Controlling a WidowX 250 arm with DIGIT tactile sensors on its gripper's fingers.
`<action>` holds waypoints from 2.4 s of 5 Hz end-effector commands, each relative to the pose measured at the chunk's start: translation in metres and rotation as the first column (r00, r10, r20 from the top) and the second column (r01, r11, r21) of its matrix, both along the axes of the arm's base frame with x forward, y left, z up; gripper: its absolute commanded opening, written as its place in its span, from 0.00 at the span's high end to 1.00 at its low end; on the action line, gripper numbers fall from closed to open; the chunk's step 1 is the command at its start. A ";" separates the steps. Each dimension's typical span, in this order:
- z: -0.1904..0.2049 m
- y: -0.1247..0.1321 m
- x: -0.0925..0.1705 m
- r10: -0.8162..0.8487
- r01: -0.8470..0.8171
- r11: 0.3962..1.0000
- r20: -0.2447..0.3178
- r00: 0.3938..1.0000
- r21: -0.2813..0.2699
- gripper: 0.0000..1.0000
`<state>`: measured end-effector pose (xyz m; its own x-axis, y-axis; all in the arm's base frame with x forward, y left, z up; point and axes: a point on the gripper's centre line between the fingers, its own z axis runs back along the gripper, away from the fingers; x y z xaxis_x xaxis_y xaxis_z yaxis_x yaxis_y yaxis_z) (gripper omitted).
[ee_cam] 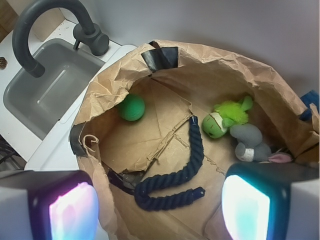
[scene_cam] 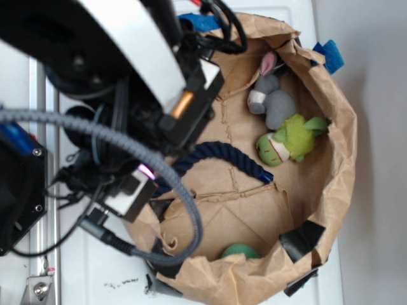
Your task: Grab the green ball.
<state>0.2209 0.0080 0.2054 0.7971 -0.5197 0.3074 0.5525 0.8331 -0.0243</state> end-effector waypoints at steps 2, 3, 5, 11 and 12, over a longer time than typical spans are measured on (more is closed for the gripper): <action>-0.033 -0.011 0.047 -0.351 0.351 0.936 -0.111 0.930 -0.027 0.00; -0.046 -0.010 0.057 -0.456 0.456 0.890 -0.106 0.883 -0.032 0.00; -0.085 -0.007 0.051 -0.638 0.640 0.766 -0.055 0.768 0.057 0.00; -0.146 -0.081 0.052 -0.798 0.806 0.591 0.167 0.579 0.031 0.00; -0.154 -0.096 0.052 -0.806 0.818 0.575 0.182 0.564 0.011 0.00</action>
<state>0.2790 -0.0744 0.0407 0.0801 -0.8940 0.4409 0.9941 0.1041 0.0305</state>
